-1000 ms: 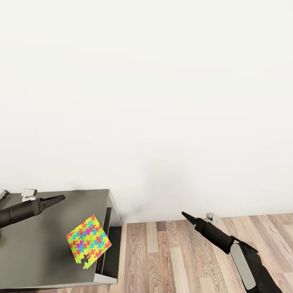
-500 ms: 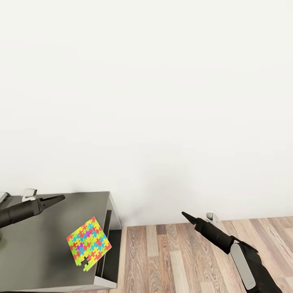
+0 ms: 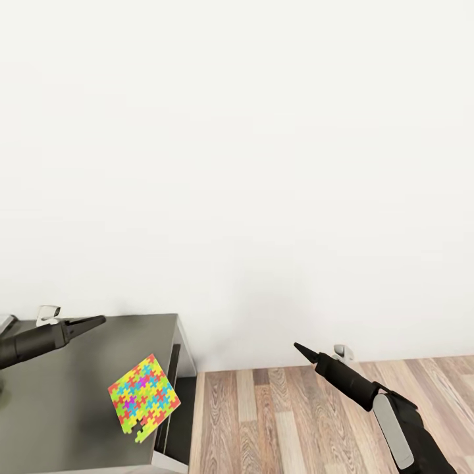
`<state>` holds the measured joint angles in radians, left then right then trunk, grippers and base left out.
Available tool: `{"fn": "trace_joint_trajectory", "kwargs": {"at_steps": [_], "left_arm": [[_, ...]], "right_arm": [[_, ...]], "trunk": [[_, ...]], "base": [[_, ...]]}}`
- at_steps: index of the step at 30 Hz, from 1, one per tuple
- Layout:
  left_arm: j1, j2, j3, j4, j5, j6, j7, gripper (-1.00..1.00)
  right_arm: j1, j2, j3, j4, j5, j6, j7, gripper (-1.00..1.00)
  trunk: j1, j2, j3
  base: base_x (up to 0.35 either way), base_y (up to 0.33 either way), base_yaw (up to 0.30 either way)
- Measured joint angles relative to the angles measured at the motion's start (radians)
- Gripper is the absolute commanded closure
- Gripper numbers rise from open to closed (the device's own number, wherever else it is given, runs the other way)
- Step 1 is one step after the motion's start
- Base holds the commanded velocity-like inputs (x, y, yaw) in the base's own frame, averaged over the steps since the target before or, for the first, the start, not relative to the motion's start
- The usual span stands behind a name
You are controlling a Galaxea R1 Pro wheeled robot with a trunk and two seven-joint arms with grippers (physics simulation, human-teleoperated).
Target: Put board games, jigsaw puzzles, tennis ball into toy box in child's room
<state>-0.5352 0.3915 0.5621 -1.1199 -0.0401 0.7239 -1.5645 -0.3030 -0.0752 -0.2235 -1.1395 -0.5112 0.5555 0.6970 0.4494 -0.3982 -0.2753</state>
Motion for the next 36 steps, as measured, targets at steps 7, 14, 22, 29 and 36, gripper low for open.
{"fn": "trace_joint_trajectory", "kwargs": {"at_steps": [7,14,22,29,36], "left_arm": [[0.000,0.000,0.000,0.000,0.000,-0.001,0.000,-1.00],[0.000,0.000,0.000,0.000,0.000,-0.001,0.000,-1.00],[0.000,-0.001,0.000,0.000,0.000,-0.001,0.000,-1.00],[0.000,-0.002,0.000,0.000,0.000,-0.001,0.000,-1.00],[0.000,-0.004,-0.001,0.000,0.000,-0.002,0.000,-1.00]], "right_arm": [[0.000,0.000,0.000,0.000,0.000,0.000,0.000,-1.00],[0.000,0.000,0.001,0.000,0.000,0.000,0.000,-1.00],[0.000,0.000,0.002,0.000,0.000,0.000,0.000,-1.00],[0.000,0.000,0.001,0.000,0.000,-0.001,0.000,-1.00],[0.000,0.000,0.001,0.000,0.000,-0.001,0.000,-1.00]], "trunk": [[0.000,0.000,0.012],[0.000,0.000,0.023],[0.000,0.000,0.037],[0.000,0.000,0.048],[0.000,0.000,0.060]], "base": [[0.000,0.000,0.000],[0.000,0.000,0.000],[0.000,0.000,0.000],[0.000,0.000,0.000],[0.000,0.000,0.000]]}}
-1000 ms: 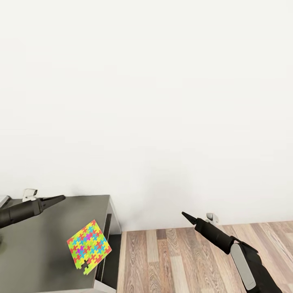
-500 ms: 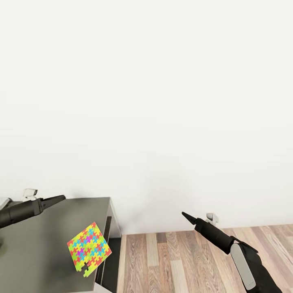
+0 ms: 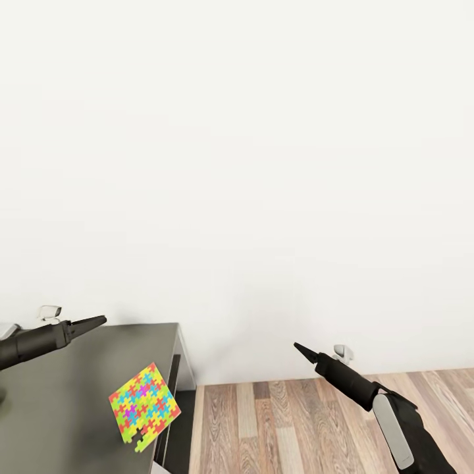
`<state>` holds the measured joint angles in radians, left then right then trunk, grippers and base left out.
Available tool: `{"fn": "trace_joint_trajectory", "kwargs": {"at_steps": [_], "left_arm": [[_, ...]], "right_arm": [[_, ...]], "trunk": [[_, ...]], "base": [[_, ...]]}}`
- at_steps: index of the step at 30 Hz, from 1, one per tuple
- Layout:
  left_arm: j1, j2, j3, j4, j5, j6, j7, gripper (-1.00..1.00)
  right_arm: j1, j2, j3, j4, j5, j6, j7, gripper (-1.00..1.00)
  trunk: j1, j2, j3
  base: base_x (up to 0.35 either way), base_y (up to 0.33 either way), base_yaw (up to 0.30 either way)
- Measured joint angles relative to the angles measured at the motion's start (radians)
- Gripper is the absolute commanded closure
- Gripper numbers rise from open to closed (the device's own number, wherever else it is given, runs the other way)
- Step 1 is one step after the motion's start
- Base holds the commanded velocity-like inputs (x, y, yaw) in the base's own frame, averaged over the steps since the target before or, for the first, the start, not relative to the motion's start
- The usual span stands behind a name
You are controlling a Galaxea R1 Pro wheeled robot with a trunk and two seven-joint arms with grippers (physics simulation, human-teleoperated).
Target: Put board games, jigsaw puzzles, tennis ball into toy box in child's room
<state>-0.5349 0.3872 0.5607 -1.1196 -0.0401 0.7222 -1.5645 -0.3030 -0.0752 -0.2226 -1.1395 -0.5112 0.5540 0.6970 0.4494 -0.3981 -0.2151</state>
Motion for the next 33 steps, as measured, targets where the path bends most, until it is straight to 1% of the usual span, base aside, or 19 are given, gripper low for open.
{"fn": "trace_joint_trajectory", "kwargs": {"at_steps": [7,11,17,24,33], "left_arm": [[0.000,0.000,0.000,0.000,0.000,-0.001,0.000,-1.00],[0.000,-0.001,-0.001,0.000,0.000,0.000,0.000,-1.00],[0.000,-0.001,0.001,0.000,0.000,0.000,0.000,-1.00],[0.000,-0.006,-0.004,0.000,-0.001,0.000,0.000,-1.00],[0.001,-0.011,-0.004,0.000,-0.001,0.000,0.000,-1.00]], "right_arm": [[0.004,0.000,-0.001,0.000,0.000,0.000,0.000,-1.00],[0.005,-0.004,-0.002,0.000,0.000,0.001,0.002,-1.00],[0.007,-0.009,-0.004,0.000,0.000,0.002,0.036,-1.00],[0.008,-0.011,-0.006,0.005,0.001,0.001,0.042,-1.00],[0.008,-0.014,-0.007,0.008,0.001,0.002,0.044,-1.00]], "trunk": [[0.000,0.000,0.012],[0.000,0.000,0.018],[0.000,0.000,0.028],[0.000,0.000,0.040],[0.000,0.000,0.055]], "base": [[0.000,0.000,0.000],[0.000,0.000,0.000],[0.000,0.000,0.000],[0.003,0.000,0.000],[0.159,0.100,0.000]]}}
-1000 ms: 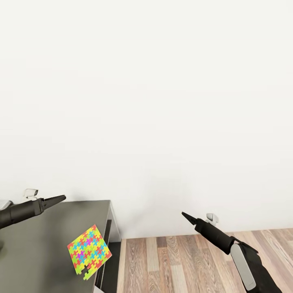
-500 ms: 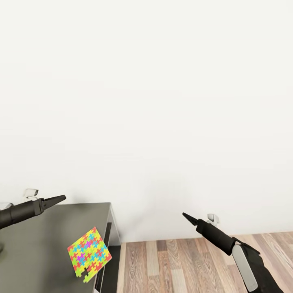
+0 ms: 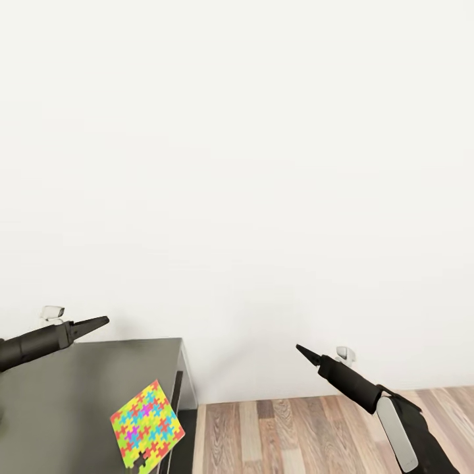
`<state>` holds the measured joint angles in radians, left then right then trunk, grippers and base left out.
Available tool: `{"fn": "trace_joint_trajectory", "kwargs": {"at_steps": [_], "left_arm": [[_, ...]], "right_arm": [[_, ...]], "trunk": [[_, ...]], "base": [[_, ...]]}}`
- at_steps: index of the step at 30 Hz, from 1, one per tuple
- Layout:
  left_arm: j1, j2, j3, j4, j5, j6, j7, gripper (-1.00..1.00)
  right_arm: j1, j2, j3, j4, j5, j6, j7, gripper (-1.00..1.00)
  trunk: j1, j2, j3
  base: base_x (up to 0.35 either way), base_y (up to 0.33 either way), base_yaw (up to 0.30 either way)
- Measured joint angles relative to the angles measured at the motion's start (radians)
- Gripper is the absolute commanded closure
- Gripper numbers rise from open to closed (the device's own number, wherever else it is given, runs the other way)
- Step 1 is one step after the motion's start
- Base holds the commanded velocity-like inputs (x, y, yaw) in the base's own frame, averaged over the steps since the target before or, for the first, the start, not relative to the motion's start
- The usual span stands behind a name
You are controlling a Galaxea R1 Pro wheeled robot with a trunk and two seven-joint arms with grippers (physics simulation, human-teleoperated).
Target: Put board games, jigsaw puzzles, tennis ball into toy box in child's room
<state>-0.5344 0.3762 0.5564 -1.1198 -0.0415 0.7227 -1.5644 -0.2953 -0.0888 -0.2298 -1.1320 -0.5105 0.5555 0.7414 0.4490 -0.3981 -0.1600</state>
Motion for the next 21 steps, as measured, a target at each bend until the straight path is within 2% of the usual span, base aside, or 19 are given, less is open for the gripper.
{"fn": "trace_joint_trajectory", "kwargs": {"at_steps": [13,21], "left_arm": [[-0.001,0.000,0.000,0.000,0.000,-0.001,0.000,-1.00],[0.000,0.000,0.001,0.000,0.000,-0.001,0.000,-1.00]], "right_arm": [[0.001,0.001,0.001,-0.006,0.000,-0.001,0.000,-1.00],[0.002,0.004,0.001,-0.007,0.000,0.000,0.000,-1.00]], "trunk": [[0.000,0.000,0.017],[0.000,0.000,0.018]], "base": [[0.124,0.079,0.009],[0.026,0.014,0.002]]}}
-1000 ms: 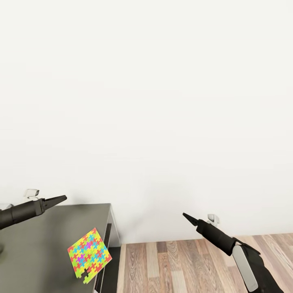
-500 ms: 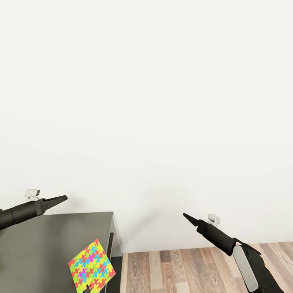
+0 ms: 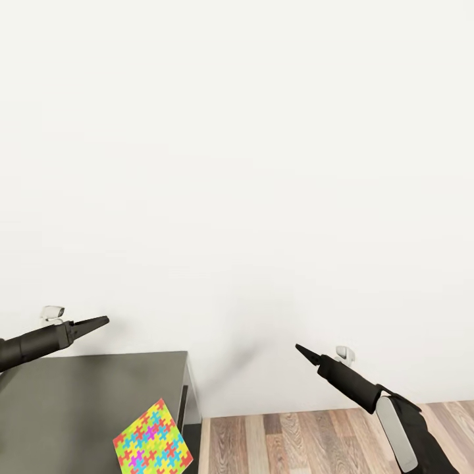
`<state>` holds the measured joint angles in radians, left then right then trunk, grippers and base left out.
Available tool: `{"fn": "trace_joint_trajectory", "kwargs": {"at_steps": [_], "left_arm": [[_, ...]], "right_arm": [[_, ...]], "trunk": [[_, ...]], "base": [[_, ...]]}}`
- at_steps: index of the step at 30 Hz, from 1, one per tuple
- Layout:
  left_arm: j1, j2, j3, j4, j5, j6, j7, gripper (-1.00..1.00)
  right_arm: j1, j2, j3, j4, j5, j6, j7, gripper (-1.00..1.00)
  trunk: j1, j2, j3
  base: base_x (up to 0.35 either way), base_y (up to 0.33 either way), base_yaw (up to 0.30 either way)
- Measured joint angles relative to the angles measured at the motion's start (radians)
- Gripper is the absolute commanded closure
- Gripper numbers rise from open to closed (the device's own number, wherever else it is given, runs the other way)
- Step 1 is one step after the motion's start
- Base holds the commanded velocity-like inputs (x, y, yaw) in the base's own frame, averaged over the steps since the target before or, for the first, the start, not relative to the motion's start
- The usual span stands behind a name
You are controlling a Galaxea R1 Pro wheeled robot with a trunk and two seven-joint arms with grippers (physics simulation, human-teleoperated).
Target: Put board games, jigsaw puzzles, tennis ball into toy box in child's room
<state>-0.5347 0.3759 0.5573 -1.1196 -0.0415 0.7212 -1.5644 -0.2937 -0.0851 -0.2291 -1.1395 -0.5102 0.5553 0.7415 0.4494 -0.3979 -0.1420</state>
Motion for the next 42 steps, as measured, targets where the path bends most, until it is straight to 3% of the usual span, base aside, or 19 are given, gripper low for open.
{"fn": "trace_joint_trajectory", "kwargs": {"at_steps": [22,30,36,38,42], "left_arm": [[0.000,-0.002,-0.003,0.000,0.000,0.001,0.000,-1.00],[0.000,-0.006,-0.004,-0.001,-0.001,0.005,0.000,-1.00],[0.000,-0.035,-0.015,-0.001,-0.006,0.017,0.000,-1.00],[0.000,-0.054,-0.037,-0.001,-0.009,0.023,0.000,-1.00],[-0.001,-0.079,-0.116,-0.009,-0.016,0.093,0.000,-1.00]], "right_arm": [[0.000,0.009,0.007,0.012,0.014,-0.001,-0.010,-1.00],[-0.017,0.009,0.011,0.072,0.014,0.007,-0.020,-1.00],[-0.104,0.010,0.037,0.199,0.009,0.048,-0.020,-1.00],[-0.146,0.011,0.063,0.261,0.007,0.089,-0.021,-1.00],[-0.224,0.012,0.119,0.371,0.008,0.155,-0.025,-1.00]], "trunk": [[0.000,0.000,0.000],[0.008,-0.014,-0.006],[0.031,-0.056,-0.025],[0.038,-0.070,-0.031],[0.054,-0.098,-0.044]], "base": [[-0.079,0.000,0.000],[-0.002,0.000,0.000],[0.000,0.000,0.000],[0.000,0.000,0.000],[0.000,0.000,0.000]]}}
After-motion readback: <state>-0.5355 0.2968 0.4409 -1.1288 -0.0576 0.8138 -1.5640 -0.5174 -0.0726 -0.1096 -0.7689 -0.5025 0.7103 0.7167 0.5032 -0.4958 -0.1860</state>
